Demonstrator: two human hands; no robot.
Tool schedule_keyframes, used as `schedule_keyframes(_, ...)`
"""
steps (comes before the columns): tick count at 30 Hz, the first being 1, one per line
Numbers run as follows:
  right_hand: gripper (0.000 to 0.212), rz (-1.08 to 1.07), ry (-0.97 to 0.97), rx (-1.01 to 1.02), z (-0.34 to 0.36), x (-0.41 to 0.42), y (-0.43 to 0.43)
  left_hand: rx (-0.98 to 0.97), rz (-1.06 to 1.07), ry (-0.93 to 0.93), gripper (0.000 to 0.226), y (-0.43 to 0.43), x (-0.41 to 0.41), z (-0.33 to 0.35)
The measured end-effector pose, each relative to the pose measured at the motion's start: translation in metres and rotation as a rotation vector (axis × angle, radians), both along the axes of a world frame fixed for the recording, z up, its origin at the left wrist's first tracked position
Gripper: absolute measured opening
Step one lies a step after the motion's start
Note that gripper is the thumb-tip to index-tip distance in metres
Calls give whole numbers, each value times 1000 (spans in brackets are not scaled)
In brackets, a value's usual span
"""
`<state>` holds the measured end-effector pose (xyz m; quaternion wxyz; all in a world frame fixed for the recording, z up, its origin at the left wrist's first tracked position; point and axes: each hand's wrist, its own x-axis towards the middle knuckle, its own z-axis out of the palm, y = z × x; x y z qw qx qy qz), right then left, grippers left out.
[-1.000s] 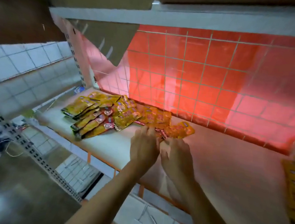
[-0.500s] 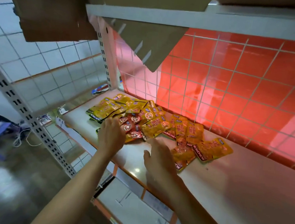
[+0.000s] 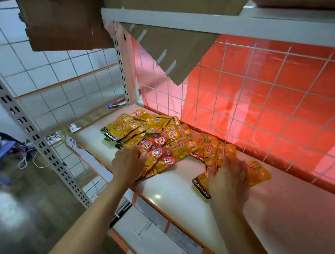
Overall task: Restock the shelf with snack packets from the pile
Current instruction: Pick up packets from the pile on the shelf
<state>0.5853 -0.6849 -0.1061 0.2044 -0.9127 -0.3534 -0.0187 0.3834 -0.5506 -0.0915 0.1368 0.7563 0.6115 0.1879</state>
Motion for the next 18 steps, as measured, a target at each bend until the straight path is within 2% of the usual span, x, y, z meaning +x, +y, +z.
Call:
schedule_keyframes(2, 60, -40, 14, -71, -3, 14, -5, 11, -13, -25, 22, -5, 3, -1)
schedule_keyframes(6, 49, -55, -31, -98, -10, 21, -16, -8, 17, -43, 25, -15, 9, -3)
schedule_keyframes(11, 26, -61, 37, -10, -8, 29, -29, 16, 72, -84, 61, -30, 19, 2)
schedule_keyframes(15, 38, -174, 76, -41, 2, 33, -34, 144, 75, -158, 69, -44, 34, 10)
schedule_keyframes(18, 48, -214, 165, -106, 9, 38, -43, 158, 7, -263, 80, -56, 50, 17)
